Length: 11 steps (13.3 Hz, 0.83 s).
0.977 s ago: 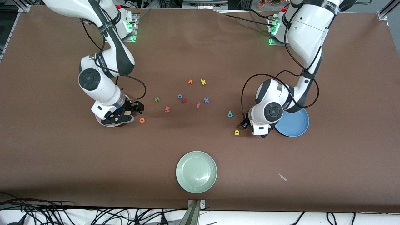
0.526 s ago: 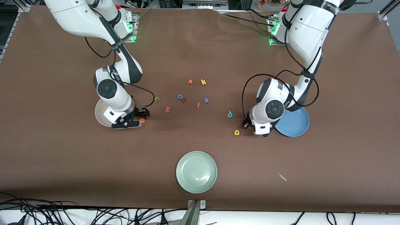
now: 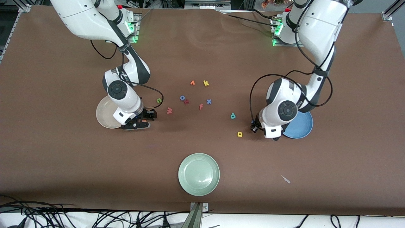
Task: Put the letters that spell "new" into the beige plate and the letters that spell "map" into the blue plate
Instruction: 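Drop the m on the blue plate while the right gripper grasps the e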
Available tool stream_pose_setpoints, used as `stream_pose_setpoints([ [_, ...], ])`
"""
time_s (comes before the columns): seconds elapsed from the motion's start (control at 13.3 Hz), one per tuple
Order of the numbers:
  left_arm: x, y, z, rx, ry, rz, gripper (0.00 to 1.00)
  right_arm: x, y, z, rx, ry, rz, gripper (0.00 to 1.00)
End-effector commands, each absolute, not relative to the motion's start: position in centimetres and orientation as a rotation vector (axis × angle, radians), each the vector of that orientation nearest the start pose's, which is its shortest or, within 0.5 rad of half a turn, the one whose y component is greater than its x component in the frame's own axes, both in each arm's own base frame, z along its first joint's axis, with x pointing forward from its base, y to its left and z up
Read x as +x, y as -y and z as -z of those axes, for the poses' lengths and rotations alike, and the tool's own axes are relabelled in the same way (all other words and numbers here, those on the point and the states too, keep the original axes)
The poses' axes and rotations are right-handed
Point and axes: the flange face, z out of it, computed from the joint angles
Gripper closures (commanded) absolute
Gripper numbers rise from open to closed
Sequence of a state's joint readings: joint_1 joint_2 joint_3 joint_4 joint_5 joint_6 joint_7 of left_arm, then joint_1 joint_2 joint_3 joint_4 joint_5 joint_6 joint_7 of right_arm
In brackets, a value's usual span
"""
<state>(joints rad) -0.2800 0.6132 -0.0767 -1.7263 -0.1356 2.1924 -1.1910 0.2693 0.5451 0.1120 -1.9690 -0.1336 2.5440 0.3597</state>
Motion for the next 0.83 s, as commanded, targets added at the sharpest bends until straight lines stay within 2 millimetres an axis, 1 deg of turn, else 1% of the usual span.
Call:
stream_pose_setpoints([
  [0.0, 61.9, 19.8, -24.7, -2.842, 1.259, -0.397, 0.96, 57.8, -23.1, -19.0, -3.145, 0.171, 0.082, 0.27],
  [0.15, 62.6, 14.7, -26.0, -2.894, 1.122, -0.440, 0.96, 57.9, -23.2, -18.6, -3.140, 0.178, 0.092, 0.28],
  [0.23, 62.8, 12.1, -25.7, -2.918, 1.052, -0.484, 0.95, 57.8, -23.1, -18.3, -3.148, 0.199, 0.091, 0.33],
  [0.38, 62.7, 8.5, -24.5, -2.982, 0.881, -0.522, 0.90, 57.8, -23.0, -18.3, -3.156, 0.220, 0.097, 0.42],
  [0.45, 62.9, 6.2, -24.1, -3.002, 0.850, -0.530, 0.63, 57.9, -22.9, -18.3, -3.157, 0.220, 0.098, 0.43],
  [0.53, 62.9, 5.4, -23.9, -3.018, 0.818, -0.535, 0.02, 57.9, -22.8, -18.3, -3.159, 0.225, 0.099, 0.46],
  [0.6, 62.9, 5.1, -23.7, -3.017, 0.815, -0.544, 0.00, 58.0, -22.6, -18.3, -3.161, 0.226, 0.099, 0.49],
  [0.68, 62.9, 5.5, -23.9, -3.020, 0.820, -0.543, 0.00, 58.0, -22.4, -18.1, -3.164, 0.226, 0.098, 0.54],
  [0.75, 62.9, 6.6, -24.3, -3.025, 0.813, -0.549, 0.00, 58.0, -22.4, -18.1, -3.164, 0.226, 0.098, 0.57],
])
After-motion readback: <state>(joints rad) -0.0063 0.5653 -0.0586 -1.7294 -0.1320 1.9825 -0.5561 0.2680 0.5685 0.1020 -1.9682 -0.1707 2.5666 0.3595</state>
